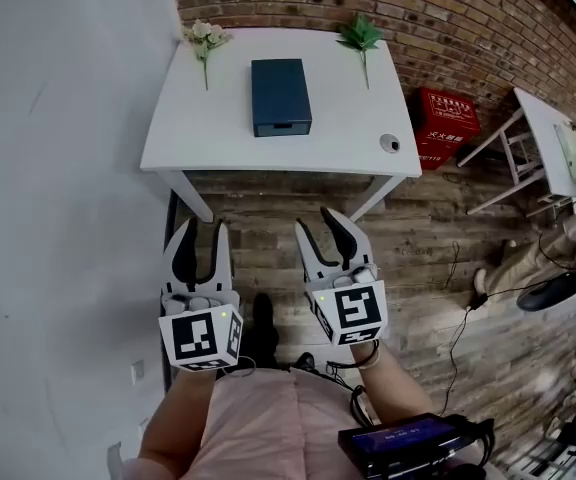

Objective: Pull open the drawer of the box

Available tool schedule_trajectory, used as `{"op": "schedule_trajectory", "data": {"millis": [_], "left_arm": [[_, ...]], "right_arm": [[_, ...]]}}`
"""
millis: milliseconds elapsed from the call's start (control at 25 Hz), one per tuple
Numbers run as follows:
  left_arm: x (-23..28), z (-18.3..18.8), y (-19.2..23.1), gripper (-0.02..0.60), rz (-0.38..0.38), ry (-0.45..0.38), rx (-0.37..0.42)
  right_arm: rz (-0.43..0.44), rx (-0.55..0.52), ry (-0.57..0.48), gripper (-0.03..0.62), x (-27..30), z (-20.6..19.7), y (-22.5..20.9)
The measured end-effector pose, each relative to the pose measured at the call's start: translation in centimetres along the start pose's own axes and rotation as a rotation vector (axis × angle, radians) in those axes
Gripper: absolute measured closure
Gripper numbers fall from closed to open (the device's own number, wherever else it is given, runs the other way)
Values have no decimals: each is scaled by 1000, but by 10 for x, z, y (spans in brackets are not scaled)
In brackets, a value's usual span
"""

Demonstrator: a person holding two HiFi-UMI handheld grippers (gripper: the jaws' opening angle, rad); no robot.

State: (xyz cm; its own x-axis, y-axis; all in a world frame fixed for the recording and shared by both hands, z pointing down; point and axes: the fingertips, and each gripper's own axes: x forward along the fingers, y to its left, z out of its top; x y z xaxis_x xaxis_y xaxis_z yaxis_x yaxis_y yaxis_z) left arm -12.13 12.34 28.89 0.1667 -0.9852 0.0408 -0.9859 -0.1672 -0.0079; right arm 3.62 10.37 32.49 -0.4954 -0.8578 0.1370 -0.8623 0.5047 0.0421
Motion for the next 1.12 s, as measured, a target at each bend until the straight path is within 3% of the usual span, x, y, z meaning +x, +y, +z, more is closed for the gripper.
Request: {"op": "schedule_trajectory", "data": {"millis": [680,1120], "left_arm": [[111,32,49,426,-89,-63,10],[145,19,54,434,-122,-37,2]], "right_arm": [[-49,-52,-14,438,115,33,-21],[-53,-62,-5,453,145,31,-33]]}}
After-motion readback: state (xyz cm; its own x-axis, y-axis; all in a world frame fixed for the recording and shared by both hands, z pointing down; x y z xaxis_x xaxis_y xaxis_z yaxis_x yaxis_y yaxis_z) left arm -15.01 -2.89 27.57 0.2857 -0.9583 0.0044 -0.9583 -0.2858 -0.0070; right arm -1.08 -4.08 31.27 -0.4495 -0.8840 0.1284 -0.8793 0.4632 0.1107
